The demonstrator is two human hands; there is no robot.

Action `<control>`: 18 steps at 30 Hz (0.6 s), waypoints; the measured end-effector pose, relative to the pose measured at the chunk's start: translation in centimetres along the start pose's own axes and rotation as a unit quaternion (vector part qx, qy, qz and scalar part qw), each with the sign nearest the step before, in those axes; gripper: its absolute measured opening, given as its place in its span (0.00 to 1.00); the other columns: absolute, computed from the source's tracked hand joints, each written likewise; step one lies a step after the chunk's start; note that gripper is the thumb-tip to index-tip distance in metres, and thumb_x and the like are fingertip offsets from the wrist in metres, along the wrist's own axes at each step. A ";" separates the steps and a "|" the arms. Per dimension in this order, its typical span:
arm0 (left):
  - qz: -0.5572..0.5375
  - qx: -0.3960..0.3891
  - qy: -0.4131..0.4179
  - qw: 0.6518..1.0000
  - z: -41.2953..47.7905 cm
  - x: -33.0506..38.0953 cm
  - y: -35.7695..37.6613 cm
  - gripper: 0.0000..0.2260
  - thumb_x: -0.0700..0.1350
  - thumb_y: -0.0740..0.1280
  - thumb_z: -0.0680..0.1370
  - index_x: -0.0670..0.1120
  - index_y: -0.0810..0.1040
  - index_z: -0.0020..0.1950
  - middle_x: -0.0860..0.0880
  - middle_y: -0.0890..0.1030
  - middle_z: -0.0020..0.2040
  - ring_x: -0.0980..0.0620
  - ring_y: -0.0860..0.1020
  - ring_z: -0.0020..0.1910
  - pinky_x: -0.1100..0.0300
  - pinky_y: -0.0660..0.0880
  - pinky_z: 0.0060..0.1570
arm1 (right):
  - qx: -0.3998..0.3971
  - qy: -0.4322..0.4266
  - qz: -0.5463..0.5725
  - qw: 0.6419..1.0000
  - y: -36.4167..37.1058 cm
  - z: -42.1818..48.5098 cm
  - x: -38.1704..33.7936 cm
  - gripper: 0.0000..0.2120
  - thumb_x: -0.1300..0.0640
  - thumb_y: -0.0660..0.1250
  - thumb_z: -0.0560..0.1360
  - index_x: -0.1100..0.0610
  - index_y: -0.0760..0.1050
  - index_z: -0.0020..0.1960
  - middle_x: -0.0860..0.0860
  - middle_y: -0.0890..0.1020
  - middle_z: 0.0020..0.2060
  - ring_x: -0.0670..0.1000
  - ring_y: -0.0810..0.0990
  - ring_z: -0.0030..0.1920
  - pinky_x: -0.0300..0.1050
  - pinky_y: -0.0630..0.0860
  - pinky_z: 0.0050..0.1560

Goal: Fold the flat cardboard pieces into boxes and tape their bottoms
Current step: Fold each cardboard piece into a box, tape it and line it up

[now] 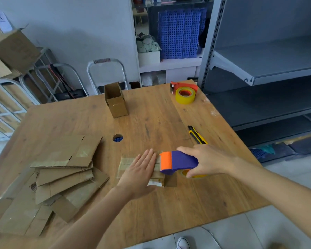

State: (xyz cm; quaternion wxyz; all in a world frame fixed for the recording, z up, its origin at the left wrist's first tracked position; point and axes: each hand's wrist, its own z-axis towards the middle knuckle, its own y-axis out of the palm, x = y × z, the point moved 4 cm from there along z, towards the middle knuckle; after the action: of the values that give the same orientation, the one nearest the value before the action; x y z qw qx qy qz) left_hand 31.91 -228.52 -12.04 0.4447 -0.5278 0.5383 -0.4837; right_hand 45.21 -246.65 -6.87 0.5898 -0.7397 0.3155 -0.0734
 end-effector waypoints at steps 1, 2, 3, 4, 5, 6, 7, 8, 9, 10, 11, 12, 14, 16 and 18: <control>0.004 -0.005 0.005 1.000 -0.1 0.0 0.1 0.46 0.63 0.60 0.77 0.43 0.32 0.77 0.47 0.32 0.76 0.49 0.32 0.75 0.54 0.33 0.73 | 0.002 0.000 0.011 1.000 0.1 -0.2 0.2 0.41 0.33 0.71 0.66 0.40 0.56 0.73 0.46 0.76 0.53 0.49 0.75 0.51 0.46 0.75 0.50; 0.008 -0.007 0.010 1.000 -0.1 0.0 0.1 0.46 0.63 0.60 0.77 0.43 0.32 0.77 0.47 0.32 0.76 0.49 0.32 0.75 0.54 0.33 0.73 | 0.004 -0.001 0.023 1.000 0.2 -0.4 0.5 0.41 0.33 0.71 0.65 0.39 0.56 0.72 0.45 0.76 0.53 0.49 0.75 0.51 0.46 0.75 0.49; 0.013 -0.006 0.015 1.000 0.0 0.0 0.0 0.46 0.63 0.61 0.77 0.43 0.33 0.77 0.47 0.31 0.76 0.49 0.32 0.75 0.54 0.33 0.74 | 0.008 -0.001 0.034 0.999 0.3 -0.6 0.7 0.42 0.32 0.72 0.65 0.38 0.56 0.72 0.45 0.76 0.52 0.48 0.75 0.50 0.45 0.75 0.49; 0.015 -0.007 0.019 1.000 0.1 0.1 -0.2 0.46 0.62 0.61 0.77 0.44 0.33 0.77 0.47 0.31 0.76 0.49 0.32 0.75 0.54 0.33 0.73 | 0.009 0.000 0.043 0.999 0.4 -0.8 0.9 0.42 0.32 0.72 0.64 0.38 0.56 0.72 0.45 0.76 0.52 0.48 0.75 0.50 0.44 0.74 0.49; 0.015 -0.009 0.022 1.000 0.1 0.2 -0.3 0.45 0.62 0.61 0.77 0.44 0.33 0.77 0.48 0.31 0.76 0.50 0.32 0.75 0.55 0.30 0.72 | 0.009 -0.002 0.050 0.999 0.4 -0.8 1.0 0.42 0.32 0.72 0.64 0.38 0.56 0.72 0.45 0.76 0.52 0.48 0.75 0.50 0.44 0.74 0.49; 0.014 -0.012 0.023 1.000 0.1 0.2 -0.4 0.45 0.62 0.62 0.77 0.44 0.33 0.77 0.48 0.31 0.76 0.50 0.31 0.75 0.56 0.28 0.69 | 0.008 -0.007 0.053 0.999 0.4 -0.9 1.1 0.43 0.32 0.72 0.64 0.39 0.56 0.72 0.45 0.76 0.52 0.48 0.75 0.50 0.44 0.74 0.49; 0.013 -0.012 0.023 1.000 0.1 0.2 -0.4 0.45 0.62 0.62 0.77 0.45 0.33 0.77 0.48 0.31 0.76 0.50 0.31 0.75 0.57 0.26 0.67 | 0.008 -0.013 0.052 0.999 0.5 -0.9 1.2 0.43 0.31 0.72 0.64 0.39 0.56 0.72 0.44 0.76 0.53 0.48 0.75 0.50 0.44 0.74 0.50; 0.014 -0.013 0.022 1.000 0.0 0.2 -0.5 0.45 0.62 0.62 0.77 0.45 0.33 0.77 0.48 0.31 0.76 0.50 0.31 0.74 0.58 0.25 0.65 | 0.008 -0.019 0.050 0.999 0.6 -1.0 1.2 0.43 0.31 0.72 0.63 0.39 0.56 0.72 0.44 0.76 0.53 0.47 0.75 0.51 0.45 0.75 0.51; 0.015 -0.015 0.022 1.000 0.0 0.2 -0.5 0.45 0.62 0.62 0.77 0.45 0.33 0.77 0.48 0.31 0.76 0.50 0.30 0.74 0.58 0.25 0.65 | 0.008 -0.023 0.052 0.998 0.6 -1.0 1.3 0.43 0.30 0.72 0.63 0.38 0.56 0.72 0.44 0.76 0.54 0.47 0.75 0.51 0.45 0.75 0.51; 0.017 -0.018 0.023 0.999 0.0 0.2 -0.4 0.45 0.62 0.62 0.77 0.45 0.32 0.77 0.48 0.31 0.76 0.50 0.30 0.74 0.59 0.24 0.64 | 0.007 -0.026 0.059 0.998 0.6 -1.0 1.3 0.43 0.30 0.72 0.63 0.38 0.56 0.72 0.43 0.76 0.54 0.47 0.75 0.50 0.45 0.75 0.51; 0.017 -0.019 0.023 0.999 0.0 0.1 -0.4 0.45 0.62 0.62 0.77 0.45 0.32 0.77 0.48 0.31 0.76 0.50 0.30 0.74 0.59 0.24 0.64 | 0.005 -0.030 0.066 0.997 0.7 -1.0 1.3 0.43 0.31 0.72 0.63 0.38 0.56 0.71 0.43 0.76 0.54 0.46 0.75 0.50 0.46 0.75 0.52; 0.016 -0.019 0.024 0.999 0.0 0.1 -0.4 0.45 0.62 0.62 0.77 0.45 0.32 0.77 0.48 0.31 0.76 0.50 0.30 0.74 0.58 0.24 0.65 | 0.003 -0.037 0.068 0.997 0.7 -1.0 1.3 0.43 0.31 0.72 0.63 0.38 0.56 0.71 0.43 0.76 0.53 0.46 0.75 0.50 0.46 0.75 0.52; 0.014 -0.020 0.026 0.999 0.0 -0.1 -0.5 0.46 0.62 0.62 0.77 0.46 0.32 0.77 0.49 0.30 0.75 0.50 0.30 0.74 0.57 0.26 0.67 | 0.004 -0.045 0.070 0.996 0.7 -1.0 1.4 0.42 0.31 0.72 0.63 0.39 0.57 0.71 0.43 0.76 0.53 0.47 0.75 0.50 0.47 0.76 0.51; 0.017 -0.022 0.027 0.999 0.1 -0.3 -0.2 0.46 0.62 0.62 0.77 0.45 0.32 0.77 0.49 0.30 0.75 0.50 0.31 0.74 0.56 0.30 0.71 | 0.005 -0.048 0.080 0.996 0.7 -1.2 1.8 0.41 0.32 0.73 0.63 0.38 0.58 0.70 0.43 0.77 0.52 0.46 0.75 0.49 0.48 0.76 0.51; 0.017 -0.014 0.035 0.999 0.3 -0.1 0.0 0.46 0.62 0.63 0.76 0.45 0.34 0.77 0.48 0.32 0.76 0.49 0.31 0.74 0.54 0.35 0.74 | 0.004 -0.043 0.087 0.995 0.8 -1.5 2.1 0.41 0.33 0.73 0.62 0.37 0.58 0.69 0.43 0.77 0.52 0.47 0.76 0.49 0.48 0.76 0.51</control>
State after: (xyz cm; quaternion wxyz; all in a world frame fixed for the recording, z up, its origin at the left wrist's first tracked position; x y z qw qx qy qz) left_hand 32.19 -228.40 -12.12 0.4261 -0.5077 0.5693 -0.4864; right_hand 45.82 -249.13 -7.68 0.6101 -0.7095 0.3526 0.0085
